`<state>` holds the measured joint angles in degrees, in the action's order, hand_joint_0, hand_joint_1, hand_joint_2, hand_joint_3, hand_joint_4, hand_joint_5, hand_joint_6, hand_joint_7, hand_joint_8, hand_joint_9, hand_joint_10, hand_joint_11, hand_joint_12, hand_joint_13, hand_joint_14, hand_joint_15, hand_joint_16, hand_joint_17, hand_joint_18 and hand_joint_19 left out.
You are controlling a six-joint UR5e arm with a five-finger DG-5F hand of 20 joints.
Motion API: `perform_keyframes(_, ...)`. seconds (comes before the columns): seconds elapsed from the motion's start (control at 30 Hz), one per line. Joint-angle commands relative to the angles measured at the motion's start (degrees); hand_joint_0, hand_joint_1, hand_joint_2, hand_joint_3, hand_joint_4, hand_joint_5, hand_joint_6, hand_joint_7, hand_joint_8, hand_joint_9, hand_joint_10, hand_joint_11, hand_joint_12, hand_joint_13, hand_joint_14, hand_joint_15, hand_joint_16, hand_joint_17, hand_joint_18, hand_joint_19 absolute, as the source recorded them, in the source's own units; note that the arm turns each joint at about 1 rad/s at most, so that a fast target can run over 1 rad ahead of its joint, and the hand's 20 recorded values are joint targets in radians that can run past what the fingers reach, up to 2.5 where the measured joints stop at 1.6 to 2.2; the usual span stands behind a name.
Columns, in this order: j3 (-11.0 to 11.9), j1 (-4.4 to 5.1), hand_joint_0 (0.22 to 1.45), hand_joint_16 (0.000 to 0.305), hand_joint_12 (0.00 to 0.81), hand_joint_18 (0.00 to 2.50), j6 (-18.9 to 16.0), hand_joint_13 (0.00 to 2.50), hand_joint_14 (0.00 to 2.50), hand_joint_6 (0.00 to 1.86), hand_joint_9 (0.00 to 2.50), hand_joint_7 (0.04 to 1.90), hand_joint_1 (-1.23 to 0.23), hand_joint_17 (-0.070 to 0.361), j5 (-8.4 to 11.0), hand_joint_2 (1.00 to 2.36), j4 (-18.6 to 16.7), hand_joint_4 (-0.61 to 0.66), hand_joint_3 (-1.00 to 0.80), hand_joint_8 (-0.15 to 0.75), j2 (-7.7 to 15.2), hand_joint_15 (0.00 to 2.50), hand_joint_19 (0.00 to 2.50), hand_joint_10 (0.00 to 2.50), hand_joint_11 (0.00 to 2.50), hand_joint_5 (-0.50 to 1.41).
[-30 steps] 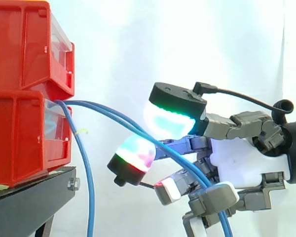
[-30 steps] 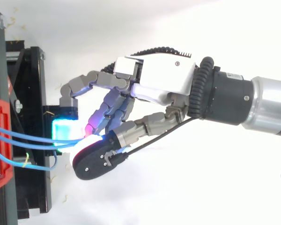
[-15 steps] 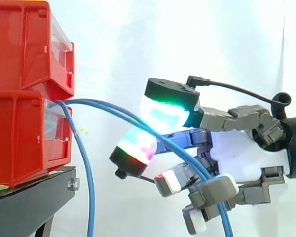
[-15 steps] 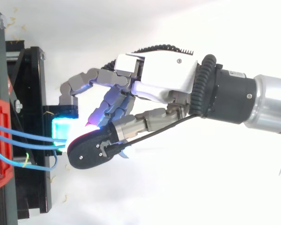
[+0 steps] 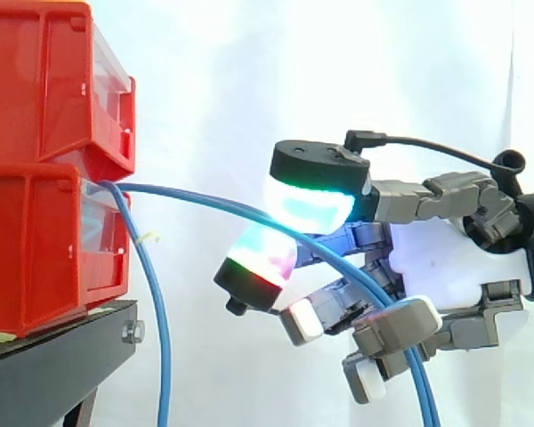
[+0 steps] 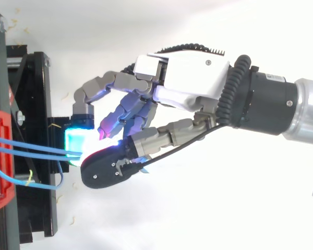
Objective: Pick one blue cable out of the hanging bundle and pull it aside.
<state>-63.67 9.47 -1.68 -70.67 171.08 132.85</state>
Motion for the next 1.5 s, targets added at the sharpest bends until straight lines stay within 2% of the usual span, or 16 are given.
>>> perform_keyframes(0.0,0.04,0.03,0.67,0.046,0.351,0.88,0.01,1.29,0.03,0.9,0.87,1.15,-0.89,0.104,-0.09,1.02,0.04,-0.08,-0.18,0.298,-0.04,1.13,0.77,0.03,0.84,-0.17)
perform_keyframes(0.07,-0.05,0.03,0.71,0.046,0.363,0.87,0.01,1.24,0.03,0.9,0.85,1.23,-0.91,0.103,-0.09,1.02,0.04,-0.12,-0.24,0.29,-0.04,1.1,0.75,0.03,0.84,-0.17)
perform_keyframes(0.17,-0.05,-0.15,0.76,0.044,0.37,0.83,0.01,1.12,0.03,0.92,0.84,1.14,-0.93,0.099,-0.17,1.01,0.04,-0.22,-0.39,0.272,-0.13,1.0,0.73,0.02,0.8,-0.16)
perform_keyframes(0.23,-0.05,-0.24,0.77,0.042,0.371,0.82,0.01,1.08,0.03,0.92,0.84,1.21,-0.94,0.095,-0.17,1.0,0.04,-0.28,-0.47,0.259,-0.22,0.94,0.71,0.03,0.77,-0.14)
perform_keyframes(0.47,0.04,-0.24,0.76,0.039,0.357,0.82,0.01,1.07,0.03,0.93,0.89,1.23,-0.95,0.089,-0.17,1.0,0.83,-0.35,-0.5,0.225,-0.66,0.9,0.71,0.03,0.75,-0.12)
perform_keyframes(0.53,0.04,-0.24,0.75,0.039,0.355,0.82,0.01,1.07,0.03,0.93,0.9,1.19,-0.95,0.088,-0.17,1.0,0.92,-0.35,-0.5,0.218,-0.66,0.89,0.71,0.03,0.75,-0.12)
perform_keyframes(0.6,-0.05,-0.24,0.69,0.039,0.36,0.83,0.01,1.09,0.03,0.92,0.93,1.11,-0.92,0.088,-0.17,1.0,0.92,-0.3,-0.45,0.211,-0.66,0.9,0.73,0.02,0.73,-0.1)
perform_keyframes(0.77,0.04,-0.24,0.6,0.04,0.352,0.84,0.01,1.11,0.03,0.87,0.95,0.99,-0.89,0.091,-0.26,1.01,1.01,-0.3,-0.36,0.193,-0.66,0.84,0.74,0.02,0.6,-0.08)
perform_keyframes(0.83,-0.05,-0.24,0.56,0.042,0.359,0.84,0.01,1.09,0.03,0.82,0.94,0.99,-0.83,0.094,-0.26,1.01,1.01,-0.25,-0.33,0.193,-0.66,0.81,0.74,0.02,0.54,-0.07)
perform_keyframes(1.0,-0.05,-0.24,0.54,0.043,0.363,0.82,0.01,1.08,0.02,0.81,0.96,1.01,-0.77,0.097,-0.35,1.02,1.01,-0.2,-0.26,0.191,-0.57,0.77,0.72,0.02,0.52,-0.06)
perform_keyframes(1.03,-0.05,-0.24,0.54,0.043,0.36,0.82,0.01,1.08,0.02,0.81,0.98,1.01,-0.69,0.097,-0.35,1.02,0.92,-0.16,-0.23,0.203,-0.57,0.76,0.73,0.02,0.51,-0.05)
perform_keyframes(1.23,-0.05,-0.24,0.55,0.048,0.387,0.86,0.01,1.11,0.02,0.76,1.02,1.09,-0.63,0.108,-0.26,1.02,0.92,-0.07,-0.2,0.232,-0.57,0.74,0.72,0.02,0.49,-0.03)
perform_keyframes(1.33,-0.05,-0.24,0.55,0.048,0.39,0.87,0.01,1.12,0.02,0.76,1.03,1.12,-0.63,0.109,-0.35,1.02,0.92,-0.05,-0.2,0.246,-0.57,0.75,0.72,0.02,0.5,-0.03)
perform_keyframes(1.43,-0.05,-0.24,0.55,0.044,0.375,0.85,0.01,1.1,0.03,0.79,1.01,1.21,-0.73,0.1,-0.35,1.02,0.92,-0.02,-0.21,0.266,-0.57,0.79,0.74,0.02,0.61,-0.06)
perform_keyframes(1.47,-0.05,-0.24,0.56,0.045,0.373,0.85,0.01,1.09,0.03,0.82,0.97,1.19,-0.75,0.101,-0.35,1.02,0.92,0.0,-0.21,0.273,-0.66,0.79,0.73,0.02,0.64,-0.08)
